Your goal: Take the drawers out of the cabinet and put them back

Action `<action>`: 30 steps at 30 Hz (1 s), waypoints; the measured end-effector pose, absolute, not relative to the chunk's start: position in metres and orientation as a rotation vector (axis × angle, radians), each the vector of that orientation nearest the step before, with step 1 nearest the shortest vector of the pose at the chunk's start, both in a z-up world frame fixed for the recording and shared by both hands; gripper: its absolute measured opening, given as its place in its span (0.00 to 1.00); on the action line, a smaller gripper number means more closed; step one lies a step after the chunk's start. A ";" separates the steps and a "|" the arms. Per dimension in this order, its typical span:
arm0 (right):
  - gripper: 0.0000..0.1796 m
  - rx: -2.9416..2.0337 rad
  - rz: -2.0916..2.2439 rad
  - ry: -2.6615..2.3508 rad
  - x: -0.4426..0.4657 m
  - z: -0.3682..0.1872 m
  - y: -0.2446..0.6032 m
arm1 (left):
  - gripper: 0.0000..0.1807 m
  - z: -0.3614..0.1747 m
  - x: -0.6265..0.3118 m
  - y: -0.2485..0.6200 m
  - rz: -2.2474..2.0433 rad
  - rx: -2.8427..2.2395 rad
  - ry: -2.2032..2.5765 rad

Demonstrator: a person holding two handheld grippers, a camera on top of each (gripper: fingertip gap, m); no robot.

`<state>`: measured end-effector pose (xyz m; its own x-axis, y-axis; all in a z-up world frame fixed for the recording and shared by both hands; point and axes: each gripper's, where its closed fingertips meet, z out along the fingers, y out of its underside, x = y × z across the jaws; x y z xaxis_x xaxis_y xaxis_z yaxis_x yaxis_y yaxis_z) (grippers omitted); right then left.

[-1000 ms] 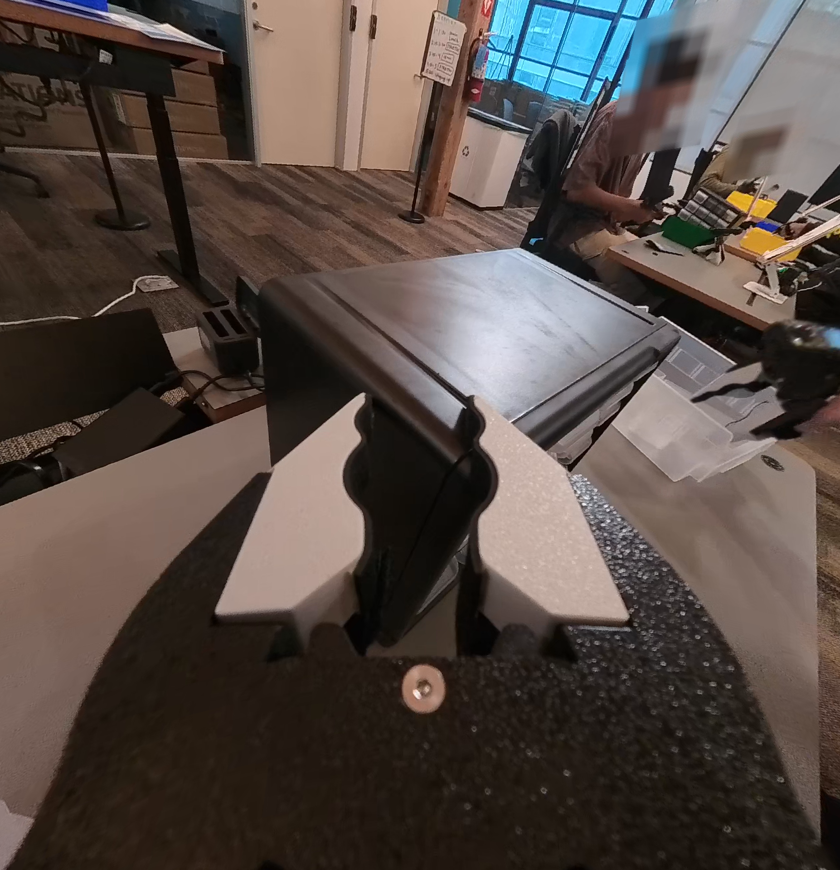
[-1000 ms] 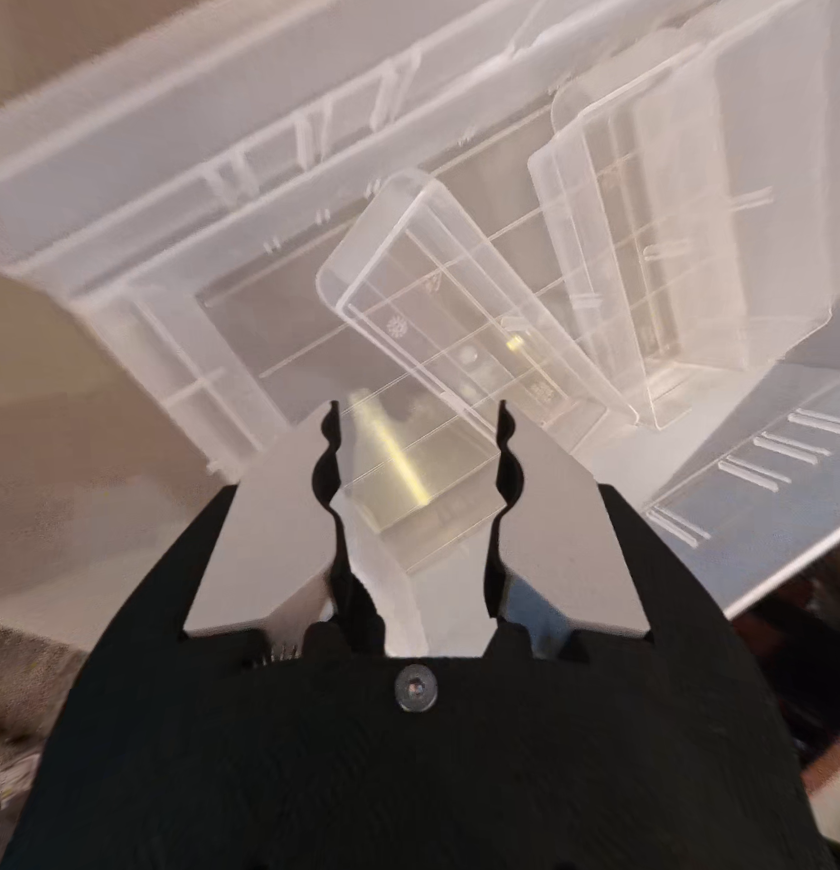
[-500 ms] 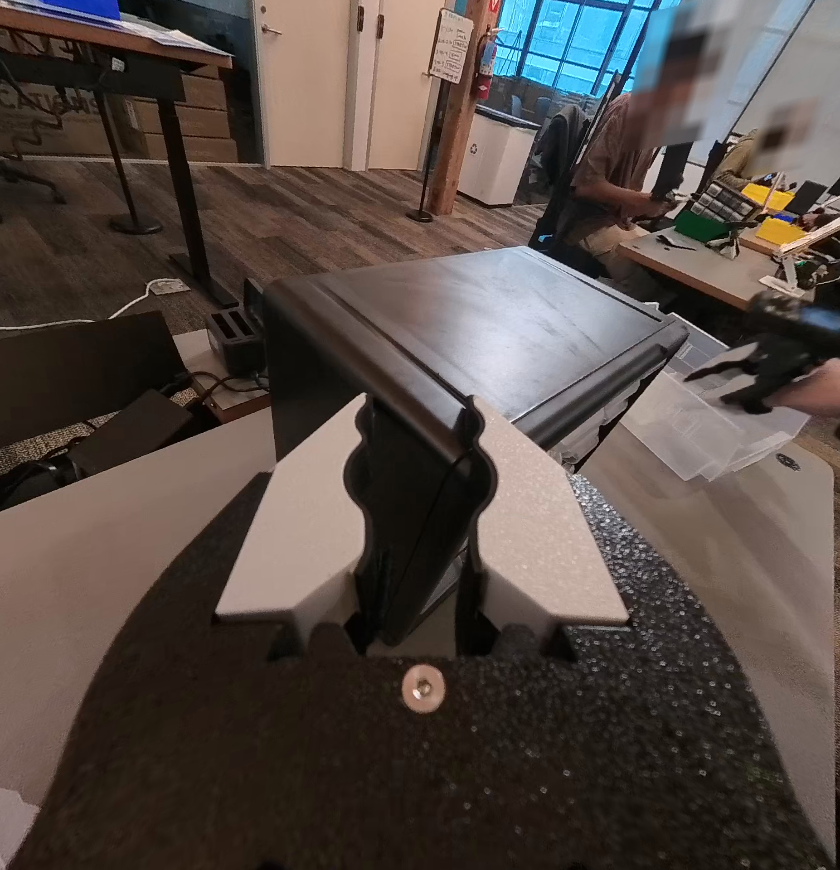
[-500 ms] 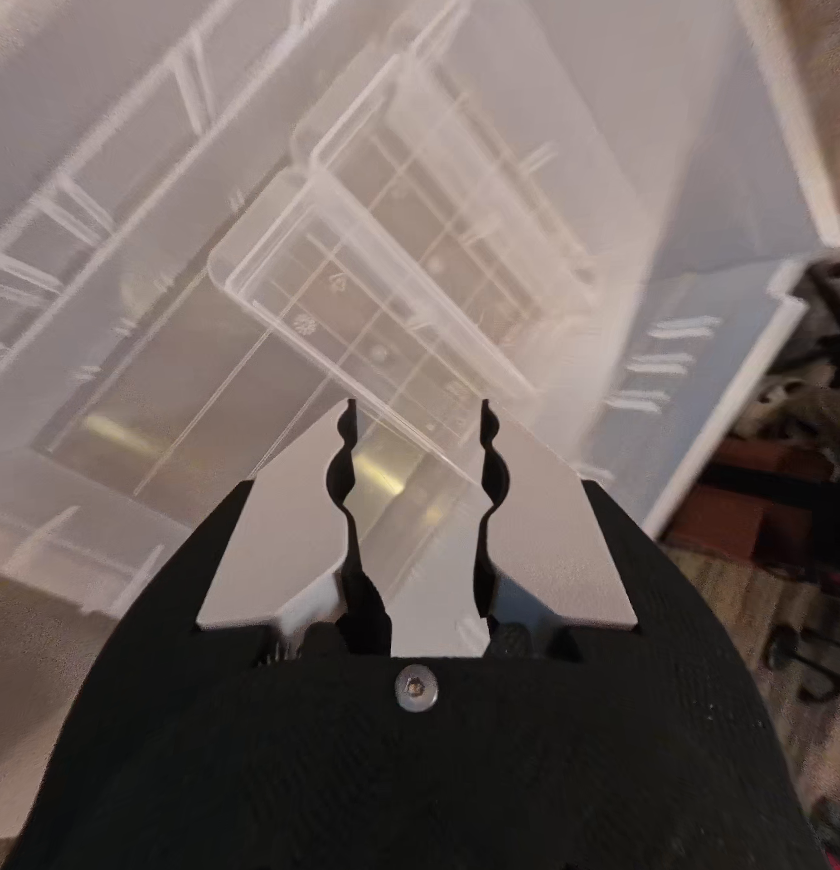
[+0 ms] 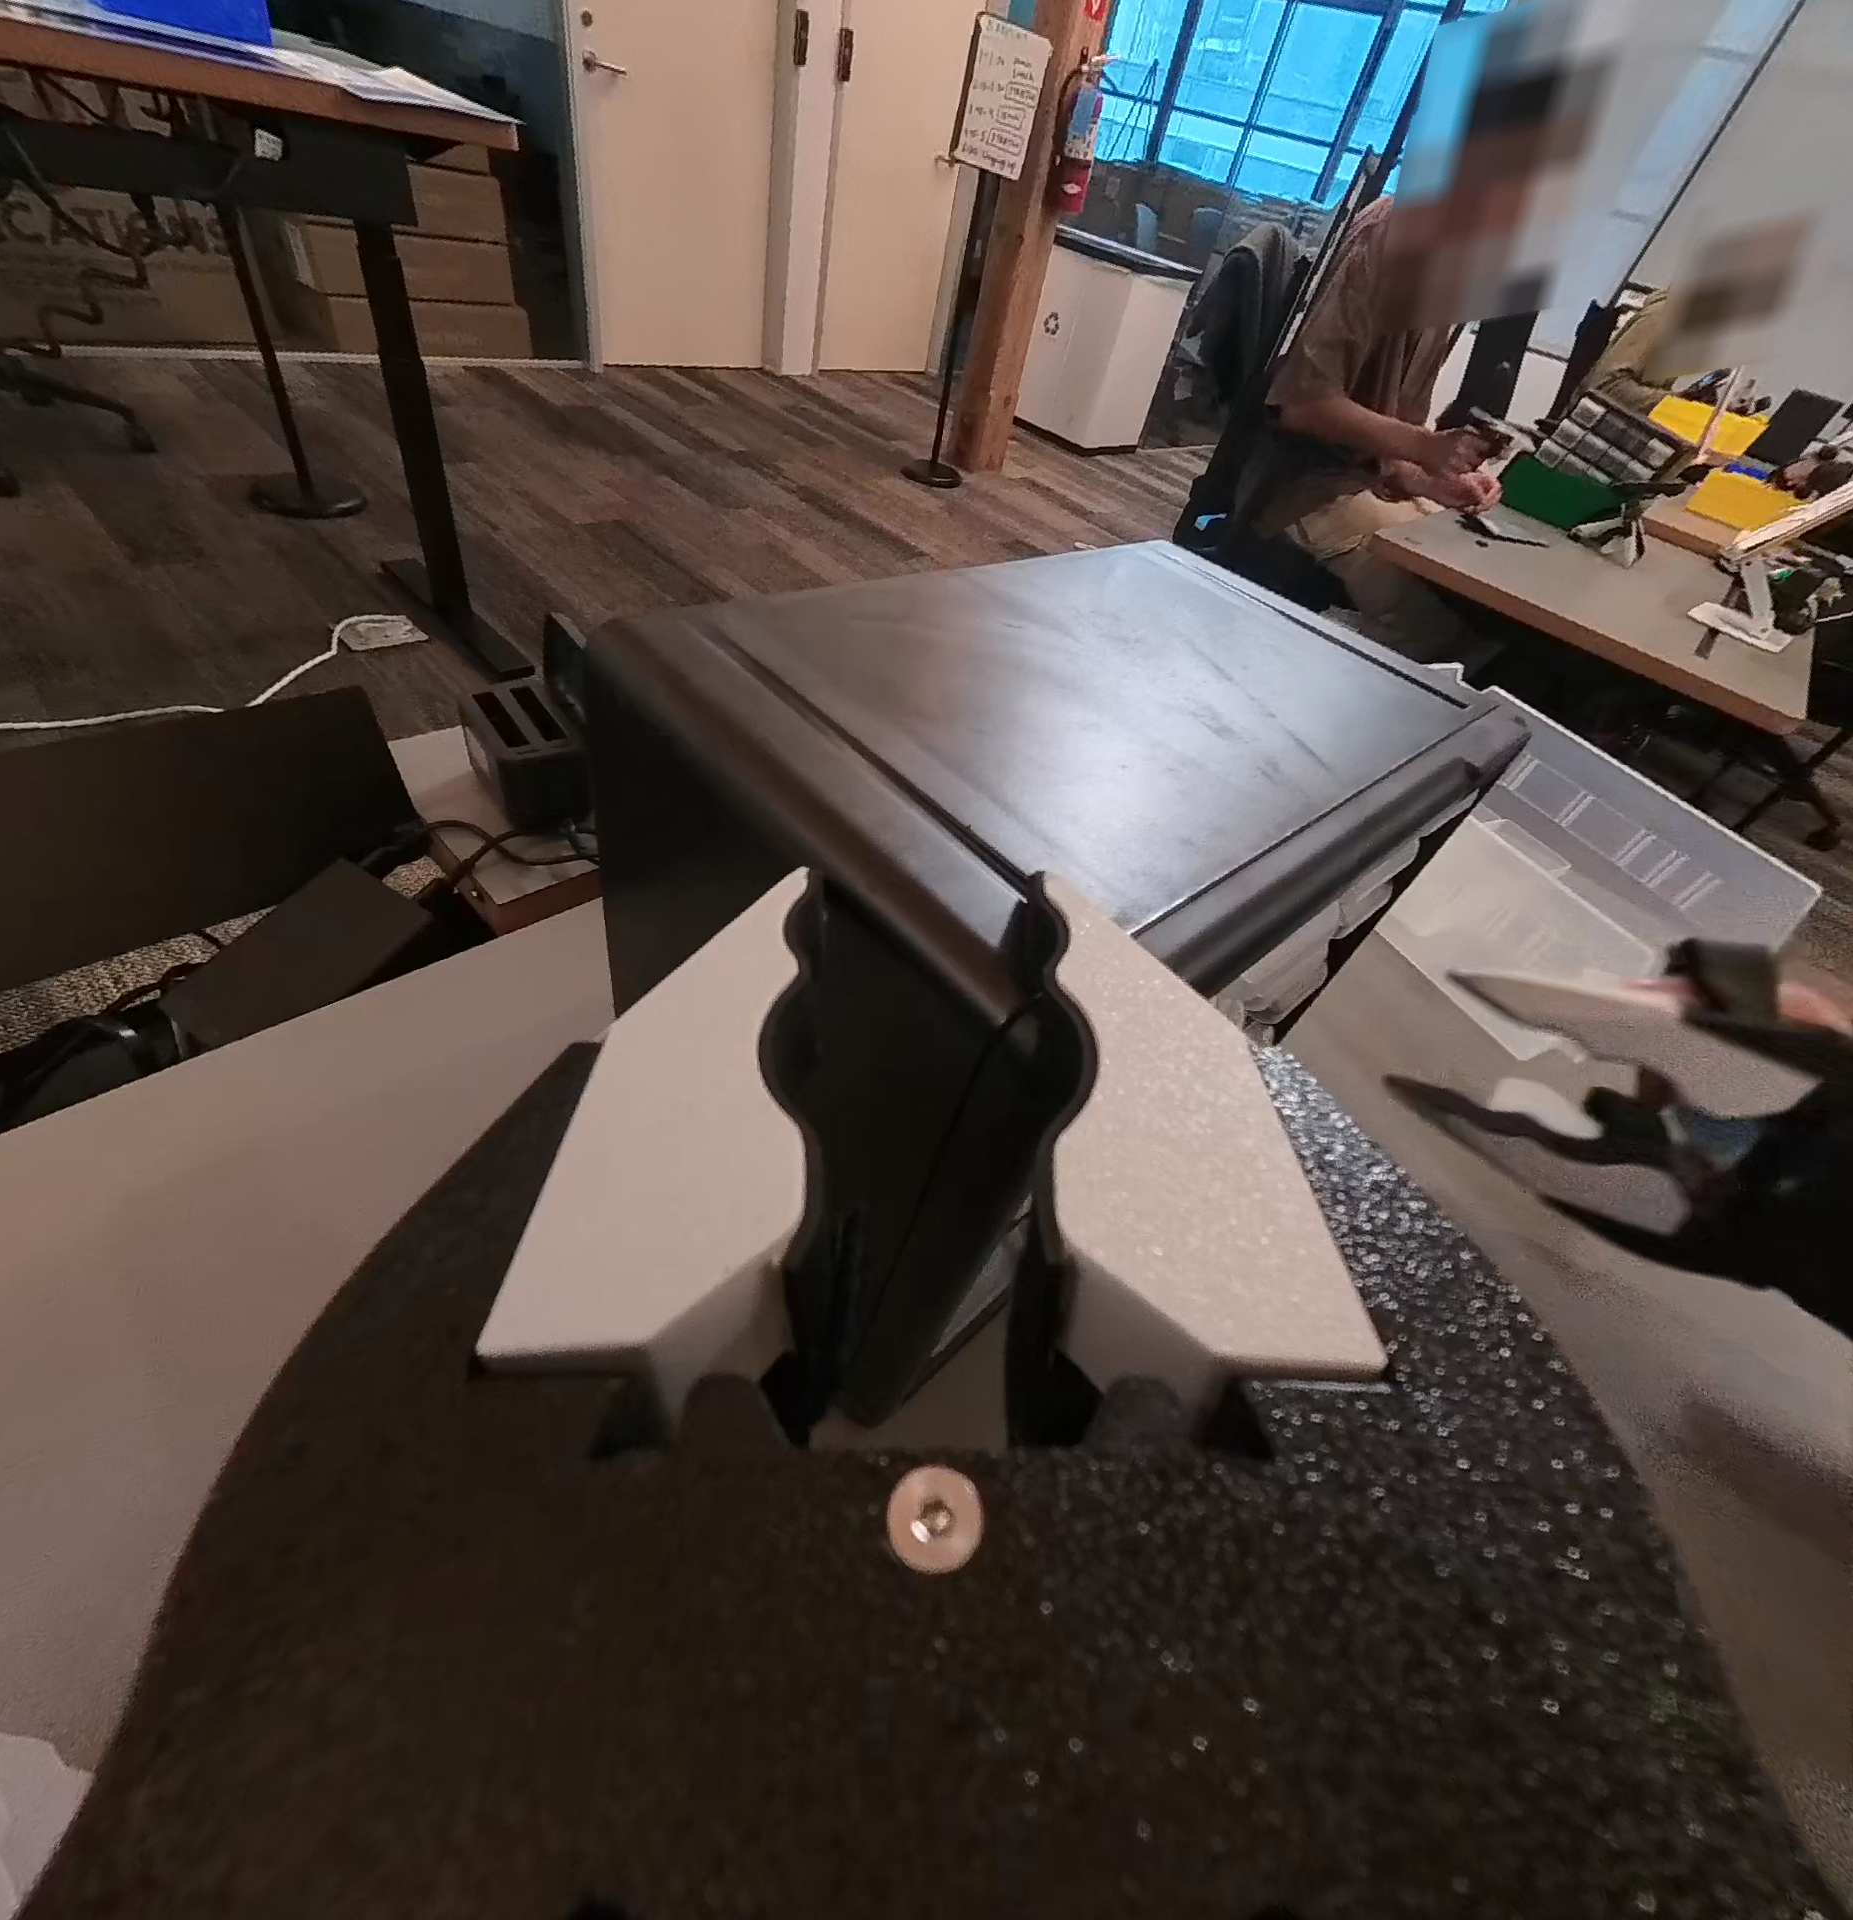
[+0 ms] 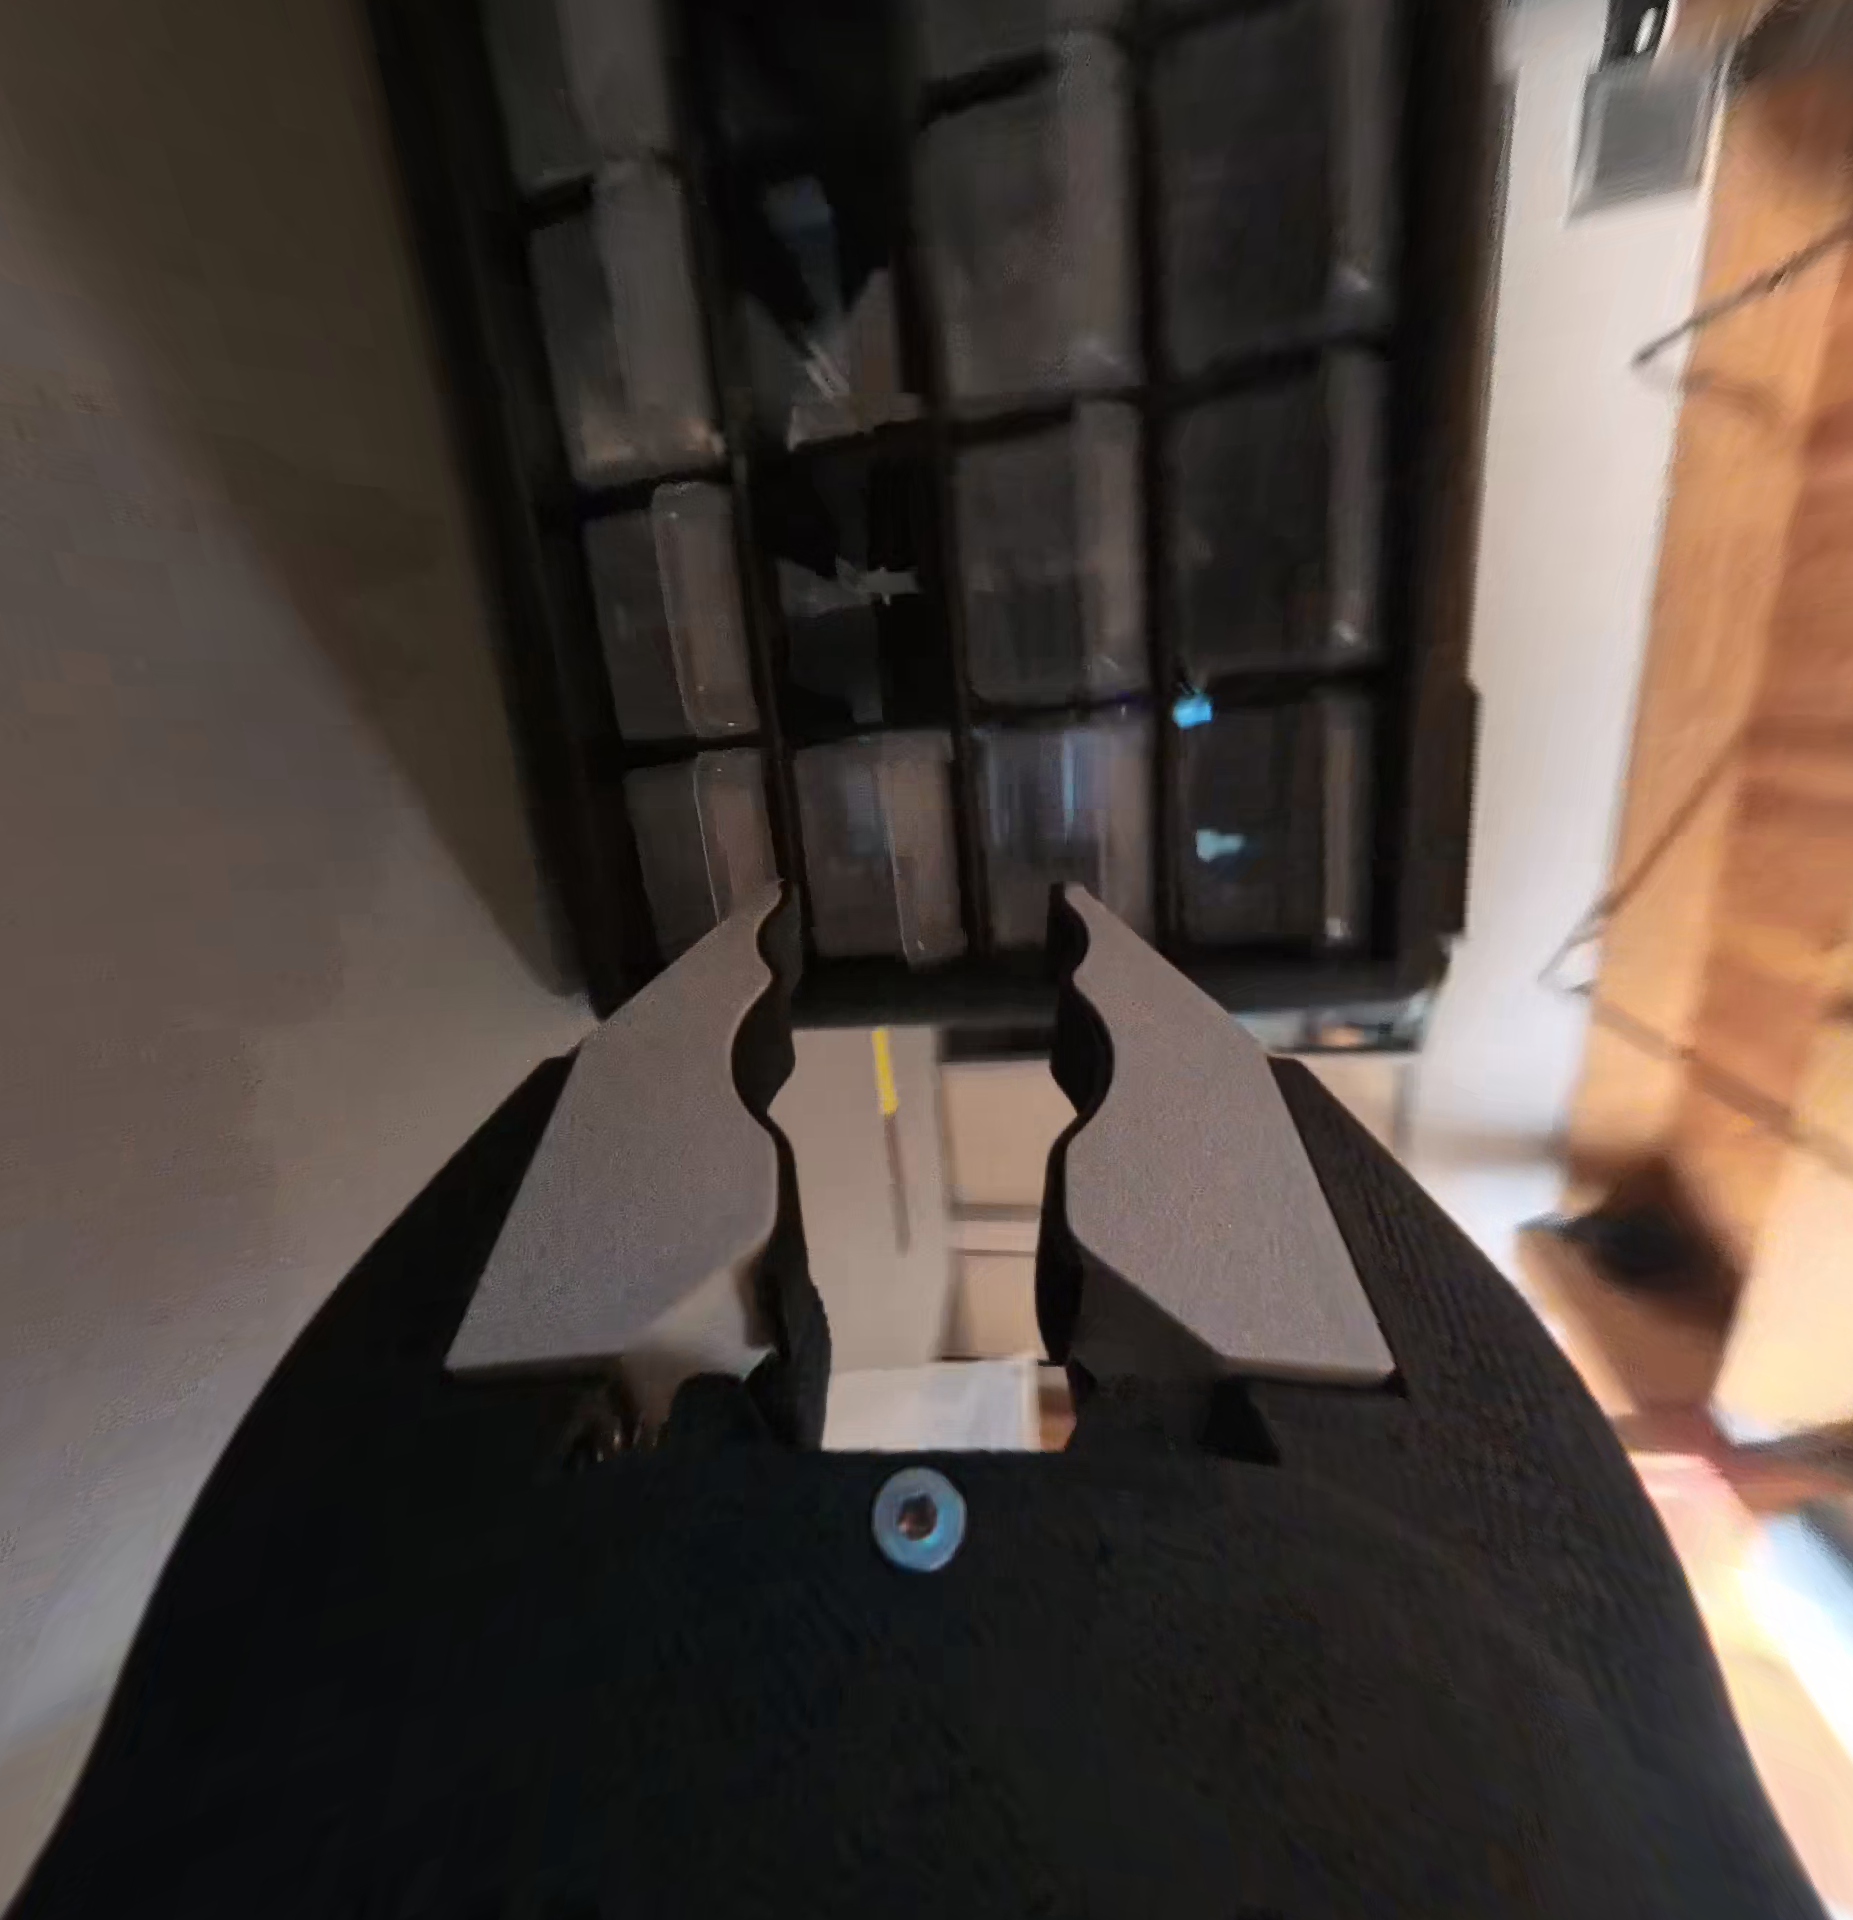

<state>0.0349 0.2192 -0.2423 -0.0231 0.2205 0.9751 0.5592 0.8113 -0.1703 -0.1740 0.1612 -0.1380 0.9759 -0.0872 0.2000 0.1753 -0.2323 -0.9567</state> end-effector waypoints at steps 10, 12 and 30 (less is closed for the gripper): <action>0.10 -0.504 -0.555 -1.473 0.000 -0.252 0.252 | 0.20 -0.138 -0.174 0.161 -0.245 -1.782 -0.054; 0.05 -0.521 -0.557 -1.465 0.002 -0.250 0.251 | 0.20 -0.138 -0.174 0.161 -0.249 -1.780 -0.053; 0.50 -0.588 -0.520 -1.610 0.032 -0.271 0.234 | 0.20 -0.138 -0.174 0.161 -0.261 -1.773 -0.051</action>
